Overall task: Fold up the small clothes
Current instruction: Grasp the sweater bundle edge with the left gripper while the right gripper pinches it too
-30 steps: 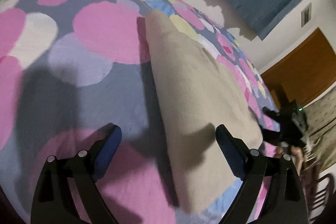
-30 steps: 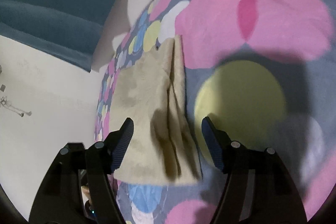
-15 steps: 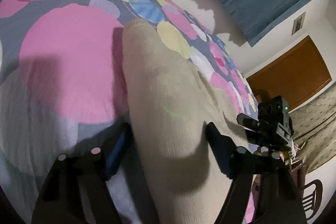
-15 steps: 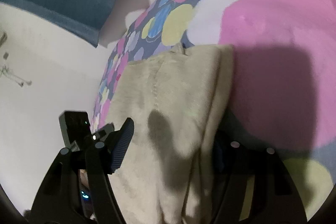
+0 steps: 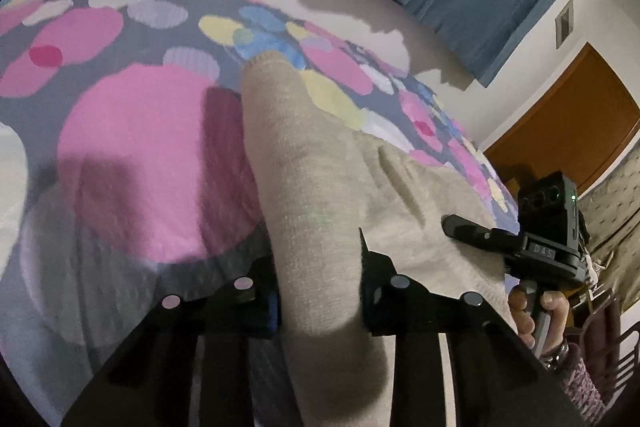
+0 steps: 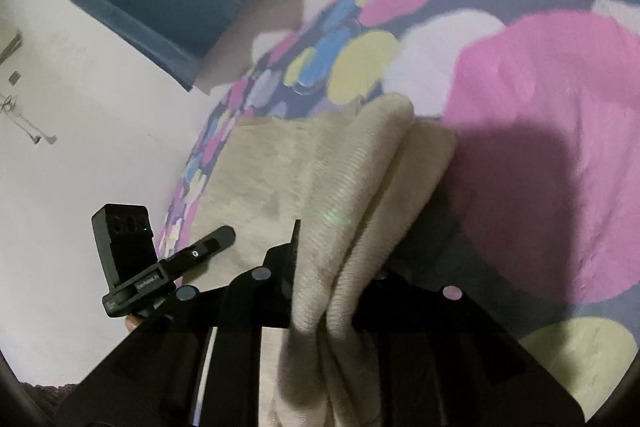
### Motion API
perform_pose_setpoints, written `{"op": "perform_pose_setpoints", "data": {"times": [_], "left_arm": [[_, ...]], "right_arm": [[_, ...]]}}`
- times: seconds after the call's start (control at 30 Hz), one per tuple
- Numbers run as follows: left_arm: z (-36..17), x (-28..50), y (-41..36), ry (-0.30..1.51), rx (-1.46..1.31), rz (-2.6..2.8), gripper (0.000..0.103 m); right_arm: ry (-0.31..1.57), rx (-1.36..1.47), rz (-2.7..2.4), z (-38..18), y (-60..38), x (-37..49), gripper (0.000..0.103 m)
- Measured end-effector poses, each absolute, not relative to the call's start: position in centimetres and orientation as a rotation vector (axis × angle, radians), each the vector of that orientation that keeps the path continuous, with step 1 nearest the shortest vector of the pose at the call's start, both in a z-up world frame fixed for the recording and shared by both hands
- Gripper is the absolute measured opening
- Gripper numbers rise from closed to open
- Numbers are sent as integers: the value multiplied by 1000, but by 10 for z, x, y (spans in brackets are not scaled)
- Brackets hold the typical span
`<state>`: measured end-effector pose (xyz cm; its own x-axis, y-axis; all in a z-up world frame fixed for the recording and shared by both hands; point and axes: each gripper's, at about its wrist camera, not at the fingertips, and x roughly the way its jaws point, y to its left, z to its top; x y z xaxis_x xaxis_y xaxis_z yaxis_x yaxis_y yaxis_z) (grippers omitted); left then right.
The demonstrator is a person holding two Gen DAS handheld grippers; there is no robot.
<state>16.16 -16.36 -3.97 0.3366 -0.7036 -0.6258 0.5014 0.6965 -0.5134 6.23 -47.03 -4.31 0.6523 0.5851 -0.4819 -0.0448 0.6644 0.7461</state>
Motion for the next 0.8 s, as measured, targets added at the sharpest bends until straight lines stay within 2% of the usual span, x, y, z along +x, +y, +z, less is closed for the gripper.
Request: {"op": "perform_pose_setpoints", "data": {"times": [0.33, 0.63, 0.73, 0.8], "left_arm": [[-4, 180, -112, 890, -235, -725, 29], [-56, 227, -93, 1019, -252, -643, 30], [-55, 226, -92, 999, -243, -674, 34], [-52, 222, -89, 992, -246, -687, 38]], "right_arm": [[773, 813, 485, -20, -421, 101, 13], [915, 913, 413, -75, -410, 150, 13], [931, 971, 401, -89, -419, 146, 17], [913, 1011, 399, -88, -427, 138, 24]]}}
